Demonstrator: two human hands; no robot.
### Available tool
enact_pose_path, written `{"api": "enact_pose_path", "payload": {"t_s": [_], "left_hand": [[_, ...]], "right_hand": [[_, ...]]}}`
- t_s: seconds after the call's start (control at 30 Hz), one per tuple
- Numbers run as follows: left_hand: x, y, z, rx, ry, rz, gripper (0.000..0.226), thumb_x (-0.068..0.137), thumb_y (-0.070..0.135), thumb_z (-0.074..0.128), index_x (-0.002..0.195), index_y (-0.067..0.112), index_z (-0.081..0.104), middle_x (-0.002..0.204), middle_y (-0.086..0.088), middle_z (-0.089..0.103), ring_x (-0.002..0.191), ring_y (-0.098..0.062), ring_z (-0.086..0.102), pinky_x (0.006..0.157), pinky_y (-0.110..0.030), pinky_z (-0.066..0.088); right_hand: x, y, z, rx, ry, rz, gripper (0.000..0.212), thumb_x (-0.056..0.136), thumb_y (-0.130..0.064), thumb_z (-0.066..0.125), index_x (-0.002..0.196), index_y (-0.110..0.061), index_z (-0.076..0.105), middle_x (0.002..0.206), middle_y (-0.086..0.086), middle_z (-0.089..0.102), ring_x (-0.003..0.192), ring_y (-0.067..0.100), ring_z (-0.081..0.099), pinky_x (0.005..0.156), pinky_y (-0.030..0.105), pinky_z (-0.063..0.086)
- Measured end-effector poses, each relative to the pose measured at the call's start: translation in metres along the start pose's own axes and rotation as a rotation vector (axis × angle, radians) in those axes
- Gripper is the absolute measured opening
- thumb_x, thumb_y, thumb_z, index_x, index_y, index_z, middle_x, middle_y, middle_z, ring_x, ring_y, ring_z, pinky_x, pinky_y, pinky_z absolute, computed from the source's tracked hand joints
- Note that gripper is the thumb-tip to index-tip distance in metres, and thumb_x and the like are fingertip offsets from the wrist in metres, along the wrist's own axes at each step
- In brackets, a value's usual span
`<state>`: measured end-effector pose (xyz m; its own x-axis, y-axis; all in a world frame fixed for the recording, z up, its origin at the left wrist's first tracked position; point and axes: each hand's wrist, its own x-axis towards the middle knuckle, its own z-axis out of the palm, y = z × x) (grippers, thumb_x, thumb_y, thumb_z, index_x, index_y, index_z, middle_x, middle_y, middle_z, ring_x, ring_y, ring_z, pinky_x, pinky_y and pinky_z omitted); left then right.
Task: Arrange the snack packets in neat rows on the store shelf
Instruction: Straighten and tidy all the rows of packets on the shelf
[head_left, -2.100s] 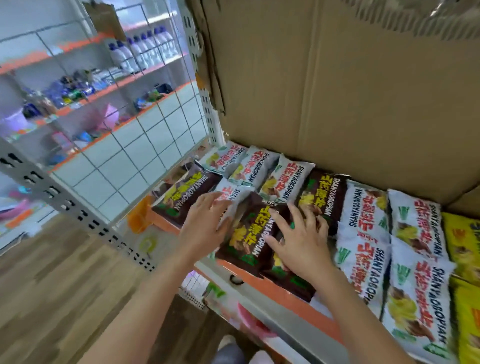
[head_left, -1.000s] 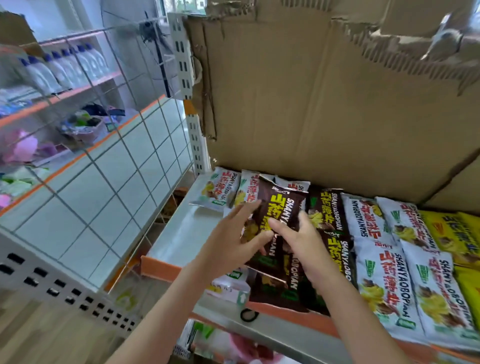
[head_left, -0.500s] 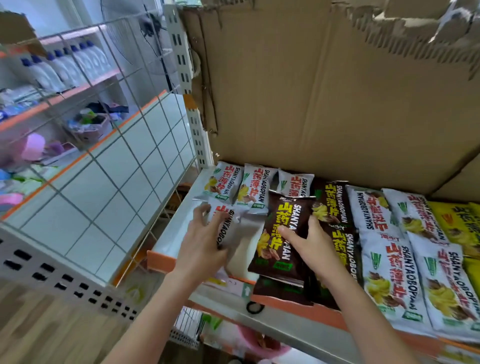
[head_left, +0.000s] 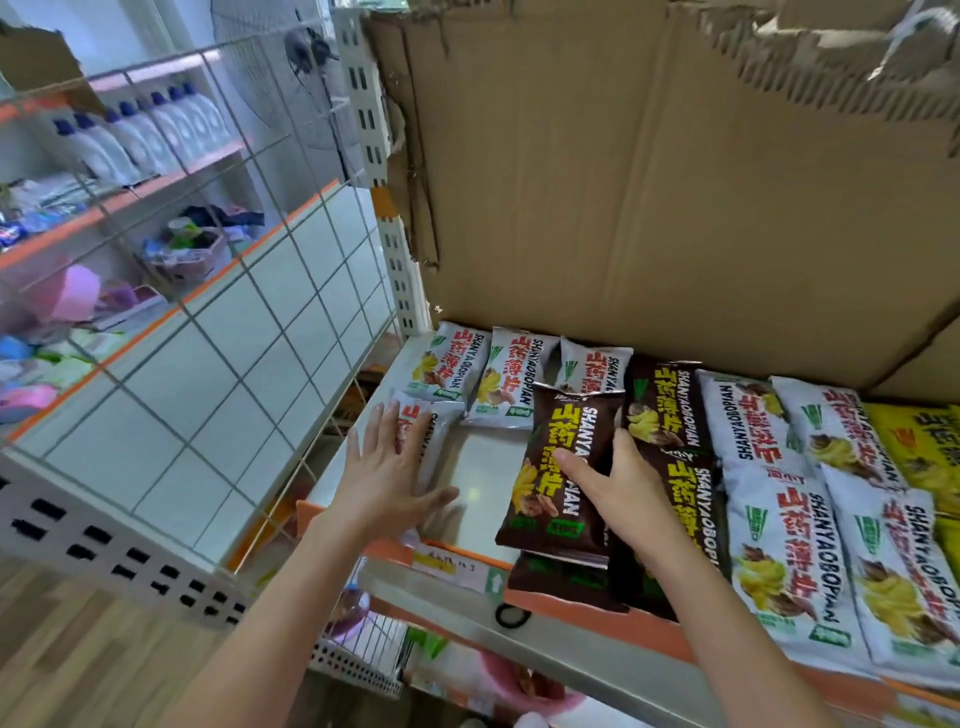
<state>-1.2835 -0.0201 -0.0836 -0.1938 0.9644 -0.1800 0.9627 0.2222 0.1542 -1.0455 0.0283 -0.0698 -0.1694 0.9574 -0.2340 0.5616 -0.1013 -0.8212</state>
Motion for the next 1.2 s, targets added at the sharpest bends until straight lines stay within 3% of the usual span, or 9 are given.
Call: {"api": "enact_pose_path", "payload": {"t_s": [0.17, 0.27, 0.33, 0.57, 0.7, 0.8, 1.0, 1.13, 1.2], "left_hand": [[0.003, 0.057, 0.0, -0.396, 0.372, 0.214, 0.046, 0.088, 0.033, 0.059, 0.13, 0.017, 0.046, 0.149, -0.005, 0.024, 0.138, -0.023, 0.023, 0.11, -0.04, 0.027], [0.004, 0.098, -0.003, -0.551, 0.356, 0.367, 0.041, 0.091, 0.039, 0.054, 0.125, 0.016, 0.051, 0.133, -0.001, 0.04, 0.123, -0.012, 0.039, 0.097, -0.027, 0.036], [0.001, 0.124, -0.002, -0.604, 0.24, 0.458, 0.049, 0.091, 0.048, 0.049, 0.13, 0.021, 0.045, 0.135, 0.002, 0.035, 0.125, -0.011, 0.037, 0.096, -0.022, 0.033], [0.005, 0.18, 0.01, -0.283, 0.188, 0.678, 0.074, 0.081, 0.07, 0.034, 0.141, 0.028, 0.033, 0.154, 0.002, 0.015, 0.143, -0.019, 0.003, 0.115, -0.046, 0.016], [0.004, 0.197, 0.016, -0.177, 0.199, 0.722, 0.061, 0.086, 0.054, 0.048, 0.14, 0.026, 0.035, 0.155, 0.001, 0.015, 0.143, -0.017, -0.002, 0.117, -0.046, 0.003], [0.003, 0.199, 0.024, -0.122, 0.237, 0.729, 0.057, 0.084, 0.054, 0.048, 0.134, 0.028, 0.043, 0.155, 0.0, 0.017, 0.143, -0.018, -0.003, 0.117, -0.047, -0.004], [0.006, 0.2, 0.024, -0.142, 0.256, 0.732, 0.059, 0.084, 0.065, 0.026, 0.128, 0.033, 0.049, 0.153, 0.003, 0.02, 0.143, -0.017, 0.002, 0.115, -0.041, -0.006], [0.004, 0.205, 0.015, -0.523, 0.17, 0.689, 0.061, 0.085, 0.067, 0.02, 0.111, 0.032, 0.063, 0.136, 0.012, 0.043, 0.135, -0.009, 0.027, 0.114, -0.035, 0.014], [-0.001, 0.206, 0.002, -0.784, 0.092, 0.628, 0.054, 0.086, 0.067, 0.026, 0.093, 0.029, 0.063, 0.105, 0.015, 0.055, 0.107, -0.004, 0.048, 0.094, -0.029, 0.035]], "right_hand": [[-0.012, 0.002, -0.027, 0.014, 0.057, -0.022, 0.045, 0.082, -0.049, 0.062, 0.113, -0.02, 0.047, 0.104, -0.009, 0.059, 0.097, 0.012, 0.057, 0.082, 0.032, 0.048], [-0.016, 0.015, -0.045, -0.017, 0.134, 0.005, 0.065, 0.081, -0.053, 0.06, 0.131, -0.018, 0.04, 0.122, -0.003, 0.056, 0.111, 0.017, 0.054, 0.091, 0.035, 0.047], [-0.017, 0.026, -0.051, -0.142, 0.147, 0.022, 0.068, 0.085, -0.056, 0.052, 0.136, -0.014, 0.037, 0.133, 0.003, 0.048, 0.12, 0.021, 0.048, 0.097, 0.036, 0.043], [-0.033, 0.049, -0.089, -0.487, 0.435, 0.027, 0.045, 0.096, -0.039, 0.041, 0.131, -0.012, 0.048, 0.127, 0.011, 0.044, 0.122, 0.026, 0.038, 0.1, 0.033, 0.031], [-0.043, 0.073, -0.104, -0.792, 0.32, 0.336, 0.077, 0.087, -0.059, 0.046, 0.141, -0.007, 0.027, 0.135, 0.02, 0.035, 0.126, 0.035, 0.031, 0.102, 0.042, 0.031], [-0.043, 0.086, -0.098, -0.724, 0.305, 0.408, 0.093, 0.081, -0.066, 0.049, 0.145, -0.008, 0.013, 0.142, 0.022, 0.032, 0.13, 0.037, 0.03, 0.104, 0.046, 0.028], [-0.054, 0.066, -0.105, -0.494, 0.457, 0.231, 0.071, 0.088, -0.04, 0.057, 0.141, -0.01, 0.021, 0.138, 0.015, 0.039, 0.126, 0.029, 0.04, 0.091, 0.034, 0.041], [-0.062, 0.027, -0.119, -0.398, 0.534, 0.042, 0.068, 0.089, -0.035, 0.056, 0.143, -0.017, 0.02, 0.144, 0.006, 0.031, 0.127, 0.024, 0.038, 0.09, 0.03, 0.035], [-0.061, 0.011, -0.118, -0.242, 0.445, -0.067, 0.068, 0.091, -0.033, 0.055, 0.146, -0.021, 0.017, 0.149, -0.002, 0.024, 0.132, 0.016, 0.031, 0.094, 0.024, 0.029]]}}
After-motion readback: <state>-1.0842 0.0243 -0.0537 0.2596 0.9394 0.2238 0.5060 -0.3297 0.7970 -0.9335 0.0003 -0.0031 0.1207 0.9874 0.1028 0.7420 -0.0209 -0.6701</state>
